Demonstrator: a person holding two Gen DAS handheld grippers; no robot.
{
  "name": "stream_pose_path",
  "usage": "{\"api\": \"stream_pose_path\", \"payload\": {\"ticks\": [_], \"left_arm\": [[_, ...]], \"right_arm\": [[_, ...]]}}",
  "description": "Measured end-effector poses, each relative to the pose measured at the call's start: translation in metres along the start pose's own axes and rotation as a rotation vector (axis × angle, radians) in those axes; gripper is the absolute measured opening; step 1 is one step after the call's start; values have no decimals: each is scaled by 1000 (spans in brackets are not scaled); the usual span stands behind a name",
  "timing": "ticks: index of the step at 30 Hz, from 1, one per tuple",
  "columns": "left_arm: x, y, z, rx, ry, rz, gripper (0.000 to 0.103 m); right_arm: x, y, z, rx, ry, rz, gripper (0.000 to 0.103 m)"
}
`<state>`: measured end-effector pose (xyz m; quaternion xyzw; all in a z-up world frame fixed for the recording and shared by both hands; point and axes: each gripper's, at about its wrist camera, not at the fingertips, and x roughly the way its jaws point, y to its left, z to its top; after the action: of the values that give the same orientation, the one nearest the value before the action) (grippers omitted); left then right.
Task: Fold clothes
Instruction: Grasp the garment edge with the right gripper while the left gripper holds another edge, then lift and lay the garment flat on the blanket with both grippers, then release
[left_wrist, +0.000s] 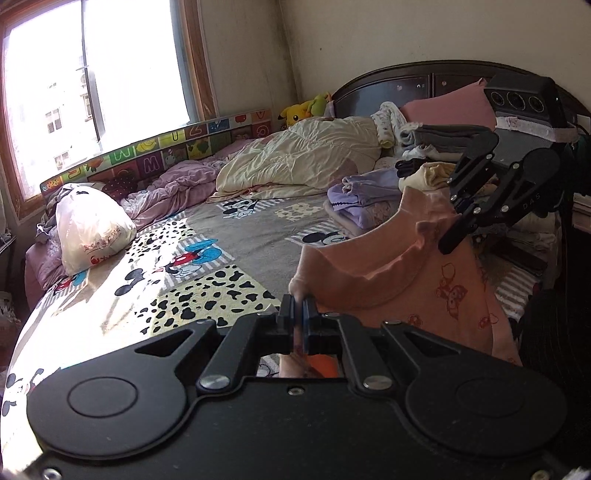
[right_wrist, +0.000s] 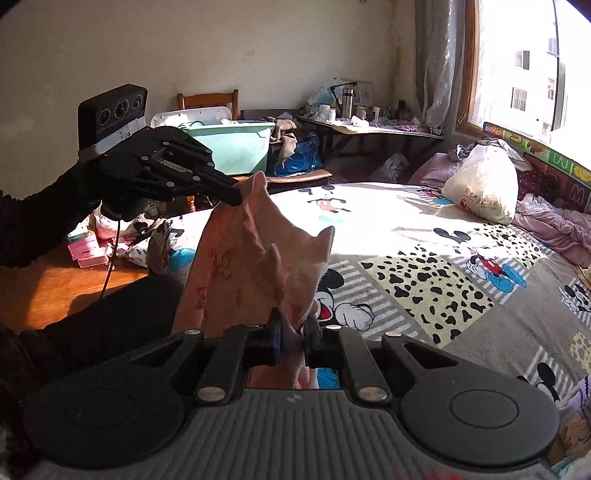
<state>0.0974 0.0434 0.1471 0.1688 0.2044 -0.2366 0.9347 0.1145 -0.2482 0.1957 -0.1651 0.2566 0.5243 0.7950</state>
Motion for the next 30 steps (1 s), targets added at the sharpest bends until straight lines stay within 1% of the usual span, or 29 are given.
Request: {"api": "stream_pose_path", "payload": {"ticks": [1, 2, 3, 4, 5, 6, 7, 8, 10, 12, 13, 14, 15, 16, 17, 19, 21, 23, 24, 26, 30], "left_arm": [[20, 3, 4, 31, 9, 43, 3], [30, 6, 12, 60, -20, 96, 3], [33, 10, 22, 86, -74, 151, 3], [36, 13, 32, 112, -128, 205, 3], [33, 16, 43, 115, -190, 233, 3], [25, 20, 55, 101, -258, 240, 3], [17, 22, 65, 114, -310, 255, 3], [12, 19, 70, 160, -338, 281, 3], [9, 4, 64, 297, -357, 346, 3], [17, -10, 43, 386, -330, 367, 3], [24, -17, 27, 419, -301, 369, 3], [33, -25, 8, 448, -262, 368, 3], [43, -32, -12, 477, -223, 366, 3], [52, -40, -32, 506, -183, 364, 3], [61, -48, -53, 513, -140, 343, 3], [77, -64, -94, 504, -53, 281, 3], [89, -83, -131, 531, 26, 237, 3], [91, -98, -154, 546, 69, 203, 3], [90, -103, -160, 548, 78, 194, 3], [87, -107, -165, 552, 86, 190, 3], [83, -116, -171, 601, 97, 174, 3]], "right_arm": [[13, -12, 0, 21, 6, -30, 13], [26, -25, -1, 44, 9, -66, 13], [38, -38, -1, 67, 12, -102, 13], [49, -53, 0, 102, -11, -156, 13], [52, -62, 4, 114, -60, -229, 12], [54, -69, 9, 117, -114, -306, 12], [48, -71, 15, 117, -210, -380, 12], [39, -71, 22, 116, -320, -451, 12], [25, -64, 31, 80, -453, -546, 12], [23, -50, 30, -20, -484, -602, 12], [23, -43, 29, -75, -492, -627, 12], [28, -38, 25, -120, -470, -644, 12], [37, -32, 17, -170, -427, -657, 12], [52, -26, 2, -222, -365, -657, 12], [69, -21, -18, -249, -295, -641, 12], [105, -9, -59, -285, -152, -600, 12], [143, 9, -105, -305, -5, -523, 12], [175, 31, -149, -316, 118, -447, 12], [186, 41, -166, -329, 158, -426, 12], [197, 57, -185, -339, 197, -402, 12], [195, 74, -196, -361, 205, -401, 13]]}}
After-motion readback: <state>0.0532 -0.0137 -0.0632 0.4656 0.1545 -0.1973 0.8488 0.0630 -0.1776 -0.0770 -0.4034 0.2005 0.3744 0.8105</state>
